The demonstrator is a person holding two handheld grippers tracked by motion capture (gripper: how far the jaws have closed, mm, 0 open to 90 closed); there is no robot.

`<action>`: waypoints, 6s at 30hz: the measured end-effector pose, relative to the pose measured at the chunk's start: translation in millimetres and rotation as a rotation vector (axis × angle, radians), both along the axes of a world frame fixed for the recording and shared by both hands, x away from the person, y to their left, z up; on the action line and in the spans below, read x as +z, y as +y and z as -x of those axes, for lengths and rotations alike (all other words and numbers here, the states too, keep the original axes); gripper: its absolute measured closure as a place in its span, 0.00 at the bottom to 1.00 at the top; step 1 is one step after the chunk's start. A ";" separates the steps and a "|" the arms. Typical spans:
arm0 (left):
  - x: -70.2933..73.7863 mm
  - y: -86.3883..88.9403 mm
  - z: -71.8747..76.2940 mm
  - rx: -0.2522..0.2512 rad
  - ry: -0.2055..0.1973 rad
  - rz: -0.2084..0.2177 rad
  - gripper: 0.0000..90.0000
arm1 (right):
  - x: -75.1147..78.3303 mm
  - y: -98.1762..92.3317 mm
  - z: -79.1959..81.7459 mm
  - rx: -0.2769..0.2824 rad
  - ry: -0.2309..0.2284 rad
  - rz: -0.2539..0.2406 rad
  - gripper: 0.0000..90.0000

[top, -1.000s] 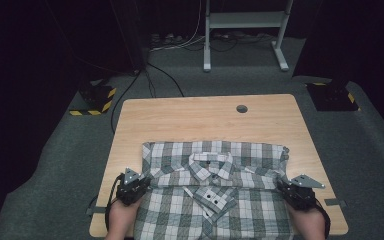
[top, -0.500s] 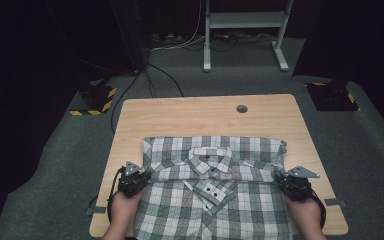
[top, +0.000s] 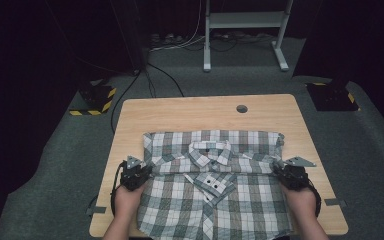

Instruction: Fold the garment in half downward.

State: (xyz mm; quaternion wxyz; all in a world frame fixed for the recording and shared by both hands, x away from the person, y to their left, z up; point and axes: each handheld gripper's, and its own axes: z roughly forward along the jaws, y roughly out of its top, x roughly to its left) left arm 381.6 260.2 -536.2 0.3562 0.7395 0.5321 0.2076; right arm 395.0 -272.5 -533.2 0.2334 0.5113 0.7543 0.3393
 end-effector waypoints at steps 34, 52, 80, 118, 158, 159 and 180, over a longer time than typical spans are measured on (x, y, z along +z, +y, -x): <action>8.7 4.7 -32.0 0.054 -0.002 0.189 0.95 | 15.4 0.4 -40.6 -0.044 -0.043 -0.027 0.93; 122.7 19.7 -7.7 -0.016 -0.237 0.239 0.96 | 123.6 -12.2 -4.0 0.033 -0.294 -0.095 0.94; 9.5 21.2 69.5 -0.046 -0.014 0.195 0.93 | 15.4 -22.8 75.9 0.041 -0.082 -0.071 0.93; -4.0 13.3 52.0 0.038 0.000 0.115 0.67 | -5.4 -24.9 44.8 -0.007 -0.052 -0.049 0.82; 27.8 -8.5 37.0 -0.079 -0.066 0.137 0.97 | 26.7 -10.9 27.0 0.096 -0.088 -0.062 0.94; 29.5 -6.5 41.3 -0.083 -0.074 0.150 0.97 | 26.7 -10.9 27.0 0.096 -0.088 -0.062 0.94; 23.1 -3.9 77.9 -0.096 -0.045 0.099 0.59 | 22.0 -16.6 78.4 0.122 -0.100 -0.080 0.76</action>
